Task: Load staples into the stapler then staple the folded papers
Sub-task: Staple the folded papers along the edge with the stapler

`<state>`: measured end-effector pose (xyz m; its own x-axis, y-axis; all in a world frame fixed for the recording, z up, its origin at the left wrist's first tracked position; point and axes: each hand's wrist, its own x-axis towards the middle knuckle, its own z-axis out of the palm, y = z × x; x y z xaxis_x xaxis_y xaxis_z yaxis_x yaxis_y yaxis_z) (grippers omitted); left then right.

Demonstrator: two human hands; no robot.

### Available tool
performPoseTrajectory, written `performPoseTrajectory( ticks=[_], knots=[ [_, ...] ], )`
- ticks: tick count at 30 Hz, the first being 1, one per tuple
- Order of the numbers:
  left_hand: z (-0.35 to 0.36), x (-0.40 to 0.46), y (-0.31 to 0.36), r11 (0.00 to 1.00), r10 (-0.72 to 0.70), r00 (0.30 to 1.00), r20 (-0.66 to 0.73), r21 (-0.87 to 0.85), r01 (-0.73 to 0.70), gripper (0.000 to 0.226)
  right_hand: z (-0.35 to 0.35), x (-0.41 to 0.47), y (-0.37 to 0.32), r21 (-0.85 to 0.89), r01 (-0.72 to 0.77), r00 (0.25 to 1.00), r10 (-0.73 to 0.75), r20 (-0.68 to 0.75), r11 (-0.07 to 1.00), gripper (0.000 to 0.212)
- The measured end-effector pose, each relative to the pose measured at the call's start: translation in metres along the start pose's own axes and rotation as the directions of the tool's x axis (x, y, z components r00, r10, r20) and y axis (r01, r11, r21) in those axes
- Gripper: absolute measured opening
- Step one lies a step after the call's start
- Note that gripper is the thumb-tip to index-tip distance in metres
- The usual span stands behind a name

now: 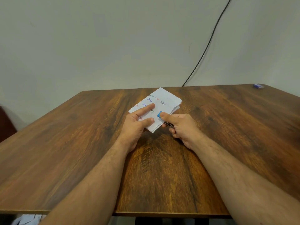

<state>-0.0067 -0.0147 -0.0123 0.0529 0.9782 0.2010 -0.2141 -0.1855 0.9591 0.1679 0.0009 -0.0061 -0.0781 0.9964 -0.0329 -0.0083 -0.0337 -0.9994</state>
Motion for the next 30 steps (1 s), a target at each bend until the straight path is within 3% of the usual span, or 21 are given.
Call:
performPoseTrajectory(
  ticks=[13,21,30],
  knots=[
    [0.003,-0.003,0.004,1.0,-0.008,1.0,-0.021,0.005,0.008,0.045,-0.001,0.003,0.003,-0.027,-0.003,1.0,0.002,-0.029,1.0,0.035],
    [-0.006,0.002,0.002,1.0,-0.001,0.999,-0.048,0.004,0.001,0.05,0.003,0.007,0.0,0.189,0.025,0.996,-0.009,-0.085,0.982,0.039],
    [-0.006,0.005,0.001,1.0,0.018,0.992,-0.122,-0.013,-0.019,0.05,0.0,0.006,-0.004,0.255,0.009,0.997,0.011,-0.075,0.967,0.038]
  ],
)
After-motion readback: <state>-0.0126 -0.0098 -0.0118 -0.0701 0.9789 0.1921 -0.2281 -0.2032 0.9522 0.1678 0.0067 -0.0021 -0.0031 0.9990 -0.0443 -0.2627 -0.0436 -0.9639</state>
